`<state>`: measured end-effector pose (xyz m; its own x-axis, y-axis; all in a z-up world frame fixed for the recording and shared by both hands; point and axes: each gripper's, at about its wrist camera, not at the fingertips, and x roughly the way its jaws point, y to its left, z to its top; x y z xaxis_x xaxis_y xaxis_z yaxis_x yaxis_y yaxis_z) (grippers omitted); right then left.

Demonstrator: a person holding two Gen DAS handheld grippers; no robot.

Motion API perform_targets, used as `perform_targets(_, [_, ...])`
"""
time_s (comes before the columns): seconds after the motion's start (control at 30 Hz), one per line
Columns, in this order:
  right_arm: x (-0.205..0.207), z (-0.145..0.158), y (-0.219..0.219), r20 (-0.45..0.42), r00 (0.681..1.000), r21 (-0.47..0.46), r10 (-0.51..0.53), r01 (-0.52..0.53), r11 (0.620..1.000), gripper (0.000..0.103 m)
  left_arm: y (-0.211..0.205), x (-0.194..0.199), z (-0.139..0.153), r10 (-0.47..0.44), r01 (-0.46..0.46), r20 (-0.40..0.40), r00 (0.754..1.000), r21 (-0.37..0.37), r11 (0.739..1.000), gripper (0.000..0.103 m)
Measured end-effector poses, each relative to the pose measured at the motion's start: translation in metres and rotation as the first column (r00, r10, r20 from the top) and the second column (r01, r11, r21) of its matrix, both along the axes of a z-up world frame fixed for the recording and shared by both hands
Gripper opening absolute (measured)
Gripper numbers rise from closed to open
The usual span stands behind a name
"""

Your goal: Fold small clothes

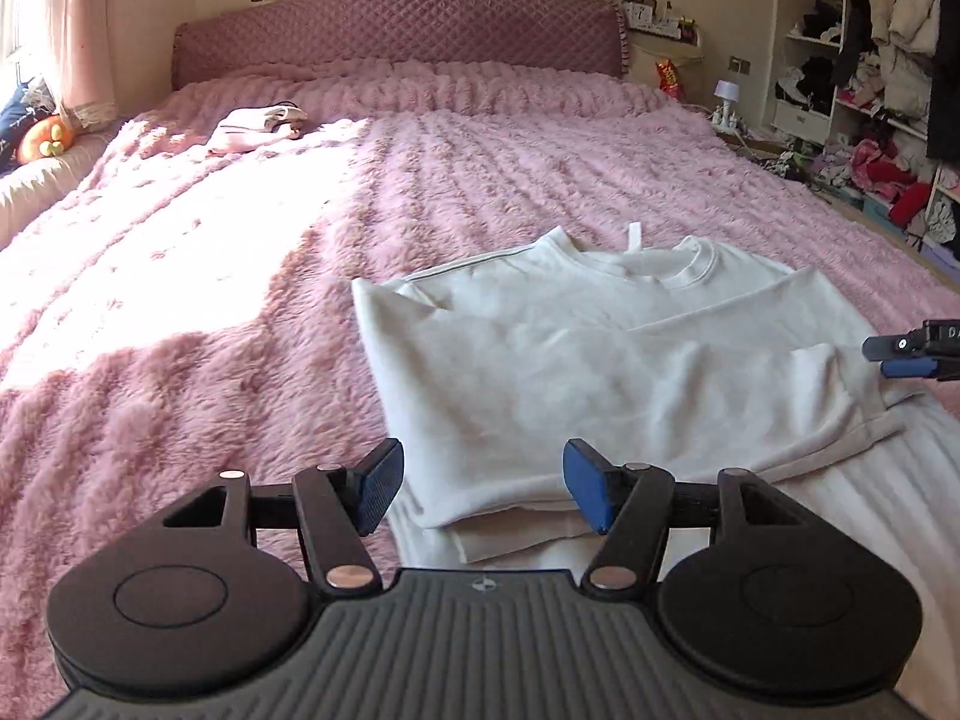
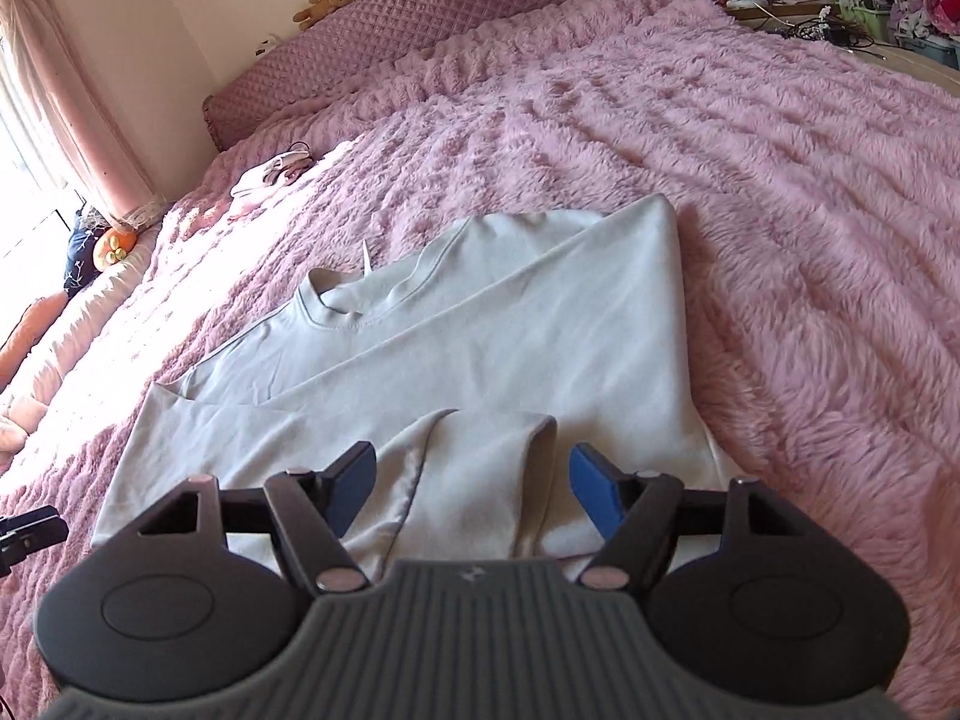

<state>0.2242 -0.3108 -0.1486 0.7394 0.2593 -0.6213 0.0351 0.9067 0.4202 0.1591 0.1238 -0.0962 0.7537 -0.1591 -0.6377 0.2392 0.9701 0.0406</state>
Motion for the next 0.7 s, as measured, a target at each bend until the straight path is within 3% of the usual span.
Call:
perform_targets(0.03, [0.005, -0.003, 0.0, -0.013, 1.0, 0.01, -0.009, 0.009, 1.0, 0.068, 0.007, 0.001, -0.003, 0.006, -0.005, -0.013, 1.0, 0.069, 0.998, 0.072])
perform_targets(0.1, [0.014, -0.012, -0.001, -0.047, 0.999, 0.047, -0.016, 0.019, 0.999, 0.068, 0.012, 0.003, -0.008, 0.008, -0.004, -0.03, 1.0, 0.136, 0.991, 0.072])
perform_targets(0.2, [0.02, -0.019, 0.0, -0.072, 0.996, 0.081, -0.044, 0.05, 0.995, 0.068, 0.009, 0.007, -0.016, -0.019, 0.028, -0.053, 0.998, 0.177, 0.984, 0.072])
perform_targets(0.27, [0.021, -0.019, 0.002, -0.074, 0.996, 0.078, -0.051, 0.057, 0.995, 0.06, 0.007, 0.01, -0.025, -0.049, 0.06, -0.057, 0.997, 0.221, 0.973, 0.072])
perform_targets(0.33, [0.024, -0.019, 0.005, -0.089, 0.995, 0.071, -0.044, 0.05, 0.996, 0.001, -0.001, 0.014, -0.031, -0.069, 0.082, -0.054, 0.996, 0.279, 0.957, 0.072])
perform_targets(0.4, [0.023, -0.015, 0.006, -0.082, 0.996, 0.06, -0.039, 0.044, 0.997, 0.0, -0.003, 0.016, -0.036, -0.091, 0.104, -0.06, 0.994, 0.297, 0.949, 0.072])
perform_targets(0.7, [0.021, 0.055, -0.019, 0.146, 0.986, 0.041, -0.079, 0.074, 0.996, 0.0, -0.007, 0.019, -0.046, -0.138, 0.139, -0.029, 0.99, 0.321, 0.937, 0.072])
